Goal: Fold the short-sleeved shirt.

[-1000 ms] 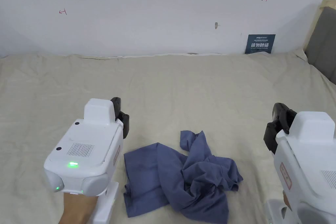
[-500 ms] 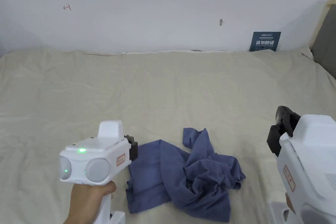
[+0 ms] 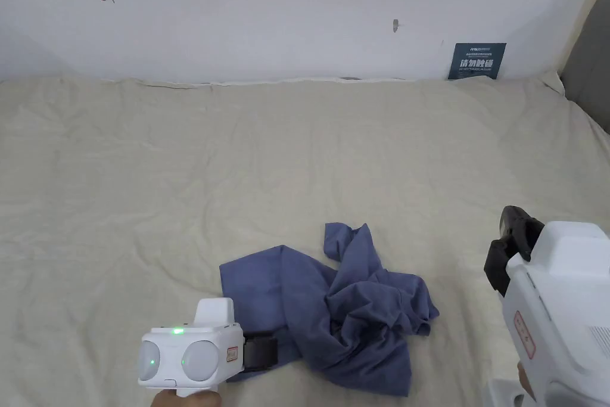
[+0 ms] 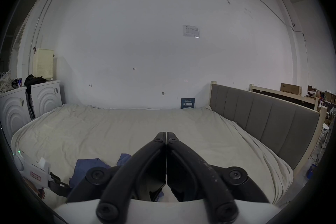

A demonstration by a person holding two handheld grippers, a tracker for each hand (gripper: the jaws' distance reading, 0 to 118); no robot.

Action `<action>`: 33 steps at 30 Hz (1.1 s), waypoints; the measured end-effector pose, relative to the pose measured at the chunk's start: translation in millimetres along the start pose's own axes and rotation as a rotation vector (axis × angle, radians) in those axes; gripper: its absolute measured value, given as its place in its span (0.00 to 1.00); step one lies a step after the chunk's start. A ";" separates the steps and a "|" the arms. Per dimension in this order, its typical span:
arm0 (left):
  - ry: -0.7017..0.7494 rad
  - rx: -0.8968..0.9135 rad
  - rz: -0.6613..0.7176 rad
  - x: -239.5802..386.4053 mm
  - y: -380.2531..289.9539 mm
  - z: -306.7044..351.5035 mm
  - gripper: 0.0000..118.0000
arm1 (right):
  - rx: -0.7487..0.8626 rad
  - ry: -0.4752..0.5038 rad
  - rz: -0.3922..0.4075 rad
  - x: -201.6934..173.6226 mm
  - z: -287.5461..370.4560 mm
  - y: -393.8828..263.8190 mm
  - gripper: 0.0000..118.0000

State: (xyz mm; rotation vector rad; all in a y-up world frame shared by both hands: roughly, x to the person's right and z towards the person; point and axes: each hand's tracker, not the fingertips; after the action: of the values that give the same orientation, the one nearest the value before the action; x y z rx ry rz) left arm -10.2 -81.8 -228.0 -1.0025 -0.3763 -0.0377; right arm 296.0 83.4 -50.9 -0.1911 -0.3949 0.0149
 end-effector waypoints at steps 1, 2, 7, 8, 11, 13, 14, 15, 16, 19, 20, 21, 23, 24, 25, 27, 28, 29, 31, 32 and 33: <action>0.006 0.003 0.009 1.6 -0.6 -3.1 0.93 | -0.004 -0.001 0.002 0.1 -0.9 -1.2 0.02; 0.015 0.003 0.013 3.4 0.0 -7.3 0.84 | -0.009 -0.003 0.004 0.6 -2.0 -2.0 0.02; 0.080 -0.060 -0.007 16.3 -9.9 -34.6 0.43 | -0.027 -0.008 -0.001 4.2 -8.5 -5.6 0.02; 0.133 -0.020 -0.045 20.0 -15.9 -35.3 0.42 | -0.031 -0.010 -0.003 5.2 -9.9 -6.5 0.02; 0.128 0.000 -0.079 28.4 -17.6 -29.6 0.02 | -0.048 -0.012 0.003 7.7 -15.3 -10.9 0.02; 0.068 0.004 -0.080 26.2 -13.8 -28.8 0.02 | -0.088 -0.008 0.007 8.3 -23.9 -16.5 0.02; 0.053 -0.003 -0.050 23.2 -10.8 -27.2 0.02 | -0.118 -0.006 0.002 8.7 -29.8 -20.1 0.02; 0.010 -0.001 -0.026 19.8 -8.9 -23.8 0.02 | -0.155 0.001 -0.014 9.5 -36.8 -25.0 0.02; -0.042 0.021 -0.008 14.9 -7.9 -17.4 0.02 | -0.190 0.003 -0.032 10.3 -45.8 -31.1 0.03; -0.072 0.109 -0.010 5.7 -4.0 2.3 0.02 | -0.354 0.040 -0.059 10.7 -81.1 -51.8 0.29; -0.090 0.132 -0.013 2.7 -1.9 9.6 0.02 | -0.411 0.046 -0.070 9.8 -94.7 -60.2 0.43; -0.099 0.145 -0.006 0.1 1.0 15.1 0.02 | -0.454 0.043 -0.079 8.3 -108.5 -69.9 0.56; -0.137 0.151 0.025 -5.4 7.3 22.0 0.02 | -0.559 0.041 -0.059 2.8 -137.8 -88.1 0.80; -0.145 0.151 0.033 -7.5 9.3 23.9 0.02 | -0.591 0.033 -0.060 0.4 -150.5 -98.1 0.85; -0.147 0.155 0.031 -8.6 10.5 25.4 0.02 | -0.623 0.038 -0.046 -1.9 -162.0 -106.5 0.85; -0.151 0.161 0.016 -8.5 12.1 26.5 0.02 | -0.676 0.066 -0.029 -8.5 -183.7 -121.7 0.85; -0.152 0.165 0.003 -7.6 12.2 25.8 0.02 | -0.699 0.072 -0.016 -13.7 -191.4 -127.9 0.86; -0.153 0.165 -0.008 -7.6 12.2 25.1 0.02 | -0.731 0.068 0.003 -19.0 -199.4 -134.2 0.85; -0.150 0.160 -0.028 -7.3 11.3 22.6 0.02 | -0.783 0.072 0.022 -25.7 -212.2 -145.9 0.81; -0.152 0.160 -0.033 -7.0 10.3 21.3 0.02 | -0.798 0.076 0.029 -28.9 -214.3 -149.6 0.70; -0.152 0.158 -0.036 -7.3 9.5 21.1 0.02 | -0.807 0.086 0.033 -31.1 -214.6 -152.8 0.58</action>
State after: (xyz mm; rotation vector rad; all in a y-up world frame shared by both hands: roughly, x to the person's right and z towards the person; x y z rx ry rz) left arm -21.2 -60.2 -228.0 -0.8443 -0.5289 0.0354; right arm 346.2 -107.3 -228.3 -0.9917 -0.2940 -0.1223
